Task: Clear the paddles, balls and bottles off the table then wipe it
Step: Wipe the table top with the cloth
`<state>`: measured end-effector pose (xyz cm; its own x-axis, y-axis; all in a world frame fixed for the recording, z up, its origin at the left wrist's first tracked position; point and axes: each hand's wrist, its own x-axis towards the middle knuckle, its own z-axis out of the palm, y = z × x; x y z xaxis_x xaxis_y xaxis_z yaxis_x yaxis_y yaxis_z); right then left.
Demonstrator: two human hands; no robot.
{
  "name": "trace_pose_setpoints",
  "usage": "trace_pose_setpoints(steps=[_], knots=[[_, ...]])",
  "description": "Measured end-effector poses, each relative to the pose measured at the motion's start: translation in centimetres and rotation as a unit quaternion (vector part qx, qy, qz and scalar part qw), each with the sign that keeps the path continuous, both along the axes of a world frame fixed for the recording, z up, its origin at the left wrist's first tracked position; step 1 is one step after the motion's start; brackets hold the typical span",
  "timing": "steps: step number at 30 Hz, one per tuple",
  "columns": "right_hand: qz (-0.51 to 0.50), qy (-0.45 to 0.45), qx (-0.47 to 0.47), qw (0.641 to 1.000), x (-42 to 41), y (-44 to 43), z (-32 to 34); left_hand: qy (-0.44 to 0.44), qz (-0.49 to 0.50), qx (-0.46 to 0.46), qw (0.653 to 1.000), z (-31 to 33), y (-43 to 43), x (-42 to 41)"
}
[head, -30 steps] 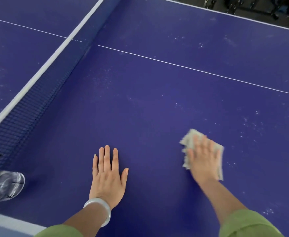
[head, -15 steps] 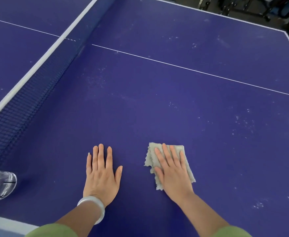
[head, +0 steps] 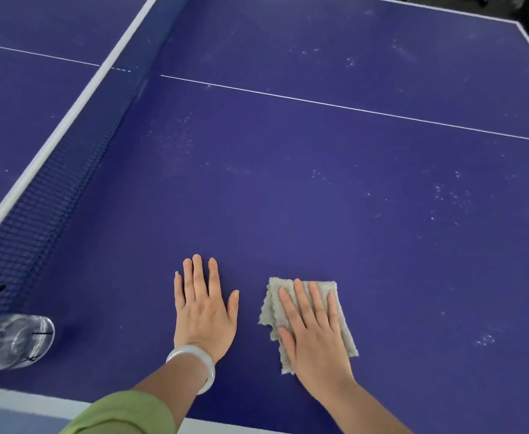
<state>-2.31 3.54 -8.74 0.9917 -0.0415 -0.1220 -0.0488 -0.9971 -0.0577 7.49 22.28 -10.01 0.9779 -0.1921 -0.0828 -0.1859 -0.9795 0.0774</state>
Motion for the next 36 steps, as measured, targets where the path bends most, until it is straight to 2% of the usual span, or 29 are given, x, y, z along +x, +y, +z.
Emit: trace_pose_setpoints(steps=[2, 3, 4, 6, 7, 9, 11, 14, 16, 17, 18, 20, 22, 24, 26, 30, 34, 36], knots=[[0.048, -0.006, -0.038, 0.998, -1.6, -3.2, -0.4, 0.002, -0.001, -0.003, 1.0, 0.0, 0.0, 0.0], [0.004, -0.001, -0.053, 0.999, -2.4, -5.2, -0.6, 0.004, -0.002, -0.002, 1.0, 0.0, 0.0, 0.0], [-0.091, 0.005, -0.049, 0.995, -3.1, -7.2, -0.7, 0.005, -0.004, -0.002, 1.0, 0.0, 0.1, -0.1], [-0.31, 0.012, -0.013, 0.95, -4.0, -9.6, -0.5, 0.008, -0.005, -0.003, 1.0, 0.0, 0.1, 0.0], [-0.385, 0.023, 0.003, 0.923, -4.2, -9.4, -0.3, 0.009, -0.006, -0.004, 1.0, 0.0, 0.1, 0.0], [-0.457, 0.029, 0.022, 0.889, -3.6, -6.5, -0.1, 0.01, -0.01, -0.002, 1.0, 0.0, 0.1, 0.0], [-0.428, 0.018, 0.022, 0.904, -2.8, -1.5, 0.0, 0.014, -0.013, -0.001, 1.0, 0.0, 0.1, 0.0], [-0.228, 0.003, 0.022, 0.973, -3.6, 5.9, 0.0, 0.016, -0.016, -0.006, 1.0, 0.1, 0.3, -0.1], [-0.088, 0.018, 0.024, 0.996, -5.9, 6.9, 0.2, 0.016, -0.02, -0.013, 1.0, 0.1, 0.3, -0.1], [-0.057, 0.015, 0.019, 0.998, -7.1, 5.8, 0.2, 0.016, -0.021, -0.016, 1.0, 0.0, 0.3, 0.0], [-0.064, 0.007, 0.005, 0.998, -8.5, 4.0, -0.2, 0.016, -0.023, -0.017, 0.999, 0.0, 0.4, 0.0], [-0.193, -0.003, -0.013, 0.981, -11.0, 0.0, -0.6, 0.017, -0.025, -0.015, 0.999, -0.1, 0.4, 0.0], [-0.378, -0.004, 0.003, 0.926, -12.4, -2.9, -0.7, 0.018, -0.026, -0.012, 0.999, -0.1, 0.5, -0.1], [-0.472, -0.002, 0.014, 0.881, -12.3, -3.5, -1.0, 0.017, -0.024, -0.012, 0.999, 0.0, 0.5, -0.2], [-0.498, -0.005, 0.018, 0.867, -11.4, -2.9, -1.1, 0.015, -0.023, -0.016, 0.999, 0.2, 0.5, -0.3], [-0.504, 0.004, 0.015, 0.864, -11.1, -2.5, -1.3, 0.016, -0.028, -0.047, 0.998, 0.1, 0.9, -0.1], [-0.483, -0.013, 0.003, 0.876, -11.3, -2.9, -1.6, 0.03, 0.011, -0.165, 0.986, 0.6, 0.4, 0.2], [-0.466, -0.023, -0.003, 0.884, -11.4, -3.1, -1.6, 0.024, -0.019, -0.225, 0.974, 1.3, -1.9, -0.5]])
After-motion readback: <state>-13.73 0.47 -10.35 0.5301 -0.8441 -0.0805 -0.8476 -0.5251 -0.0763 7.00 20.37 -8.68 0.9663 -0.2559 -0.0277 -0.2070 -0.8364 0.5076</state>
